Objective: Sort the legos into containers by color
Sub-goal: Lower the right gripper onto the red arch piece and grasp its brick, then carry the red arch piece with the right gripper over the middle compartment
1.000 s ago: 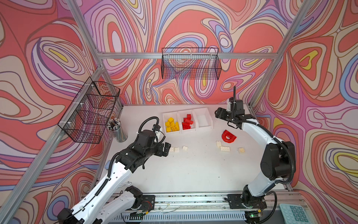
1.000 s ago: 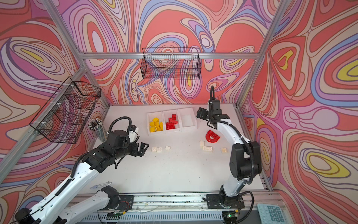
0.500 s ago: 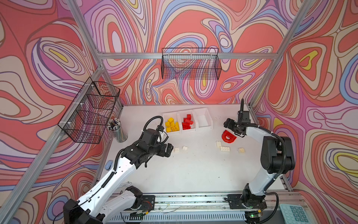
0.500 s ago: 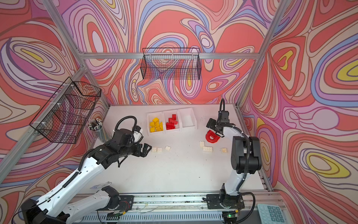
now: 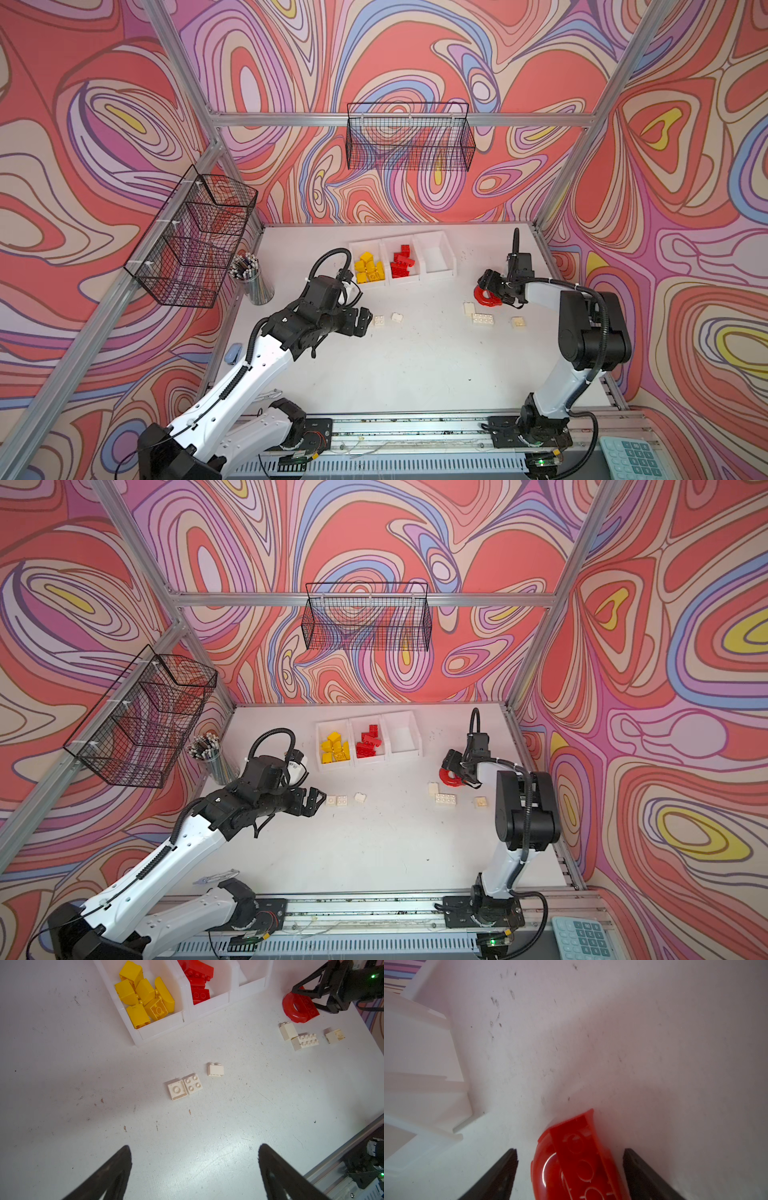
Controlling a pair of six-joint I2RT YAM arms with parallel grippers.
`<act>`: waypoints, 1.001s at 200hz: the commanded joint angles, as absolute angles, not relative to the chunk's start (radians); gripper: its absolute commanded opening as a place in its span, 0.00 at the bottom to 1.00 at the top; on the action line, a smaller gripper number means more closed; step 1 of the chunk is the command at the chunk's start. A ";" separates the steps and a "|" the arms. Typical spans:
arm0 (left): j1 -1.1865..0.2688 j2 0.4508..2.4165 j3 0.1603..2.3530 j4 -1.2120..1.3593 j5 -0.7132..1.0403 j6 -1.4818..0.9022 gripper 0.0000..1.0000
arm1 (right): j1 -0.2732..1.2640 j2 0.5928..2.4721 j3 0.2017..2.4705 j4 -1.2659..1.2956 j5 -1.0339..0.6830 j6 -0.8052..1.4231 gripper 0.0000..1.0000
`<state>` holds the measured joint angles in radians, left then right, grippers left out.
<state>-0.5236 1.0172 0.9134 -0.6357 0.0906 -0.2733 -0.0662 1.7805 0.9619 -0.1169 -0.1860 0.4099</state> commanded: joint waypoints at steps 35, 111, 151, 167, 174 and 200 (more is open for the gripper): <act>-0.522 1.021 0.914 -0.640 0.103 -0.278 0.95 | -0.067 1.656 0.878 -0.121 -0.161 0.421 0.78; -0.522 1.022 0.915 -0.640 0.104 -0.278 0.94 | -0.053 1.689 0.903 -0.185 -0.039 0.394 0.63; -0.522 1.020 0.916 -0.643 0.101 -0.278 0.94 | -0.007 1.747 0.931 -0.201 0.027 0.380 0.65; -0.522 1.017 0.915 -0.643 0.099 -0.278 0.94 | 0.008 1.755 0.937 -0.208 0.059 0.378 0.61; -0.522 1.017 0.915 -0.642 0.097 -0.278 0.94 | 0.011 1.755 0.940 -0.210 0.069 0.377 0.58; -0.522 1.019 0.916 -0.643 0.101 -0.276 0.94 | 0.021 1.788 0.940 -0.210 0.084 0.377 0.42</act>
<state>-0.5236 1.0172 0.9134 -0.6357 0.0971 -0.2733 0.0132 1.7508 0.9298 -0.1913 0.0353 0.3801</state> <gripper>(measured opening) 0.944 0.468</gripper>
